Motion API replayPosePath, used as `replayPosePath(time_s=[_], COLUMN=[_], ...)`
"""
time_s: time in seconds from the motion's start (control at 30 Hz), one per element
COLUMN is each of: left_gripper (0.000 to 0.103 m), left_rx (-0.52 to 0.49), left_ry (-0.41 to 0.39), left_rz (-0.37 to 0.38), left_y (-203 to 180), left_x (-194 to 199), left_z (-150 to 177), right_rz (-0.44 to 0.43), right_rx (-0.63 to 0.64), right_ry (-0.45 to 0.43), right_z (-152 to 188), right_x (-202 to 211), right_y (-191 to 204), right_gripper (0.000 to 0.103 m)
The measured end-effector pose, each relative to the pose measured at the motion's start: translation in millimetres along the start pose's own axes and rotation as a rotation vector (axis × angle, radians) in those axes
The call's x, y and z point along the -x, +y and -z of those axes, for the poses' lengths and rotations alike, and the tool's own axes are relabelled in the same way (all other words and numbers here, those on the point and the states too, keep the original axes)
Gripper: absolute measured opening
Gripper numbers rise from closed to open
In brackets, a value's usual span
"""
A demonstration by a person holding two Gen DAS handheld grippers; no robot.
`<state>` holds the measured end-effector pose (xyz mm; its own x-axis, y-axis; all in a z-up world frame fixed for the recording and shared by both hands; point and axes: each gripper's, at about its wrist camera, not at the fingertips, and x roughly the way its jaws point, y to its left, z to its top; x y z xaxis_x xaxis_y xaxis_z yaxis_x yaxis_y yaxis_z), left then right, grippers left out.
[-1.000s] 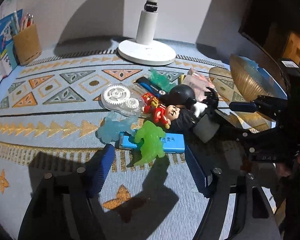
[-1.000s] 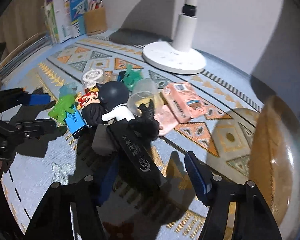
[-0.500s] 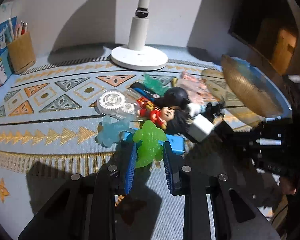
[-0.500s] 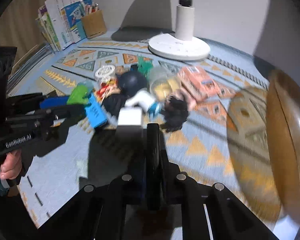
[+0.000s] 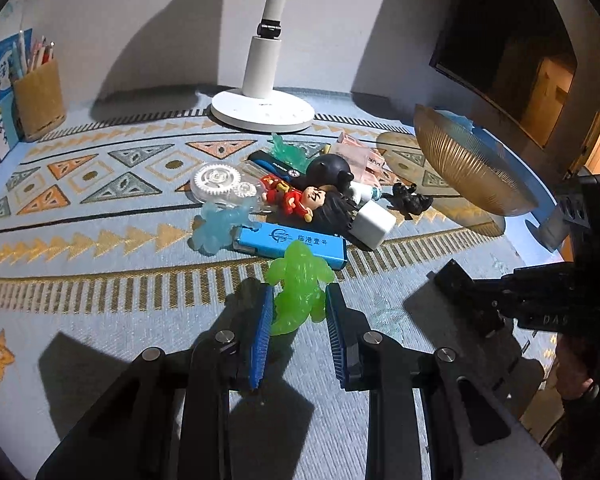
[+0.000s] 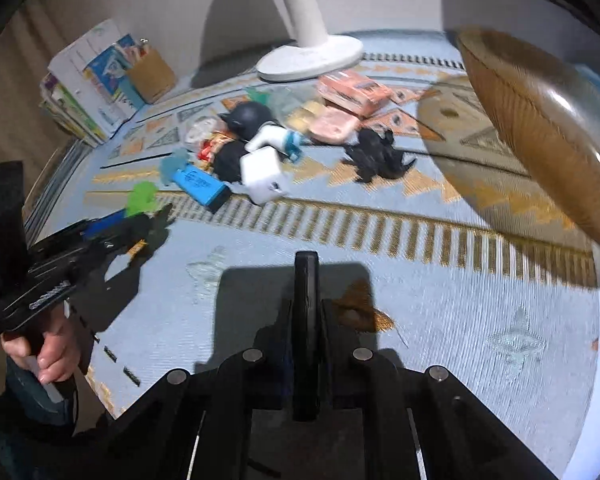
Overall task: Organize rigid objects
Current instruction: 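Grasp the black rectangular device with the right gripper while the left grasps the green frog, then carry both held objects over the glass bowl and open both grippers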
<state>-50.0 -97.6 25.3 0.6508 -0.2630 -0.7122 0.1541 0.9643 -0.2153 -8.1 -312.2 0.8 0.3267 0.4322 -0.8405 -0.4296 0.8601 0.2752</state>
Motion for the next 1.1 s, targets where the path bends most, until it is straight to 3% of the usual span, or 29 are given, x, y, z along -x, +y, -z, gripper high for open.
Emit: replayPosePath(time_s=[0.1, 0.17, 0.2, 0.33, 0.43, 0.47, 0.5, 0.6, 0.67, 0.77, 0.87, 0.93, 1.0, 1.1], left_gripper=[0.023, 0.023, 0.023, 0.023, 0.023, 0.023, 0.023, 0.023, 0.023, 0.023, 0.023, 0.023, 0.023, 0.023], left_rx=[0.006, 0.007, 0.005, -0.004, -0.008, -0.011, -0.015, -0.028, -0.043, -0.097, -0.177, -0.210, -0.243, -0.262], left_ry=[-0.005, -0.005, -0.005, -0.003, 0.000, 0.000, 0.001, -0.009, -0.018, -0.057, -0.118, -0.136, -0.151, -0.117], left_rz=[0.000, -0.001, 0.001, 0.004, 0.004, 0.002, -0.001, -0.008, -0.006, 0.016, 0.065, 0.125, 0.167, 0.240], left_y=[2, 2, 2, -3, -6, -8, -10, -17, -23, -45, -84, -112, -145, -186], left_x=[3, 3, 3, 1, 0, 0, 0, 5, 9, 19, 29, 27, 19, -5], left_z=[0, 1, 0, 2, 2, 2, 1, -3, -10, -36, -74, -99, -123, -147], right_rz=[0.013, 0.109, 0.170, 0.159, 0.278, 0.300, 0.286, 0.259, 0.176, 0.126, 0.198, 0.298, 0.398, 0.416], right_rx=[-0.033, -0.009, 0.006, 0.024, 0.082, 0.098, 0.115, 0.130, 0.092, 0.035, -0.028, -0.093, -0.172, -0.249], right_ry=[-0.020, -0.056, -0.069, -0.057, -0.072, -0.087, -0.089, -0.094, -0.107, -0.175, -0.320, -0.393, -0.437, -0.453], right_z=[6, 6, 7, 16, 21, 23, 25, 27, 22, 12, -2, -9, -15, -26], right_x=[6, 11, 12, 10, 1, 1, 0, 0, 5, 34, 94, 130, 161, 187], right_y=[-8, -8, -7, -1, 13, 17, 24, 35, 31, 18, -11, -36, -68, -108], right_gripper=[0.025, 0.048, 0.053, 0.056, 0.053, 0.033, 0.024, 0.024, 0.024, 0.024, 0.024, 0.024, 0.024, 0.024])
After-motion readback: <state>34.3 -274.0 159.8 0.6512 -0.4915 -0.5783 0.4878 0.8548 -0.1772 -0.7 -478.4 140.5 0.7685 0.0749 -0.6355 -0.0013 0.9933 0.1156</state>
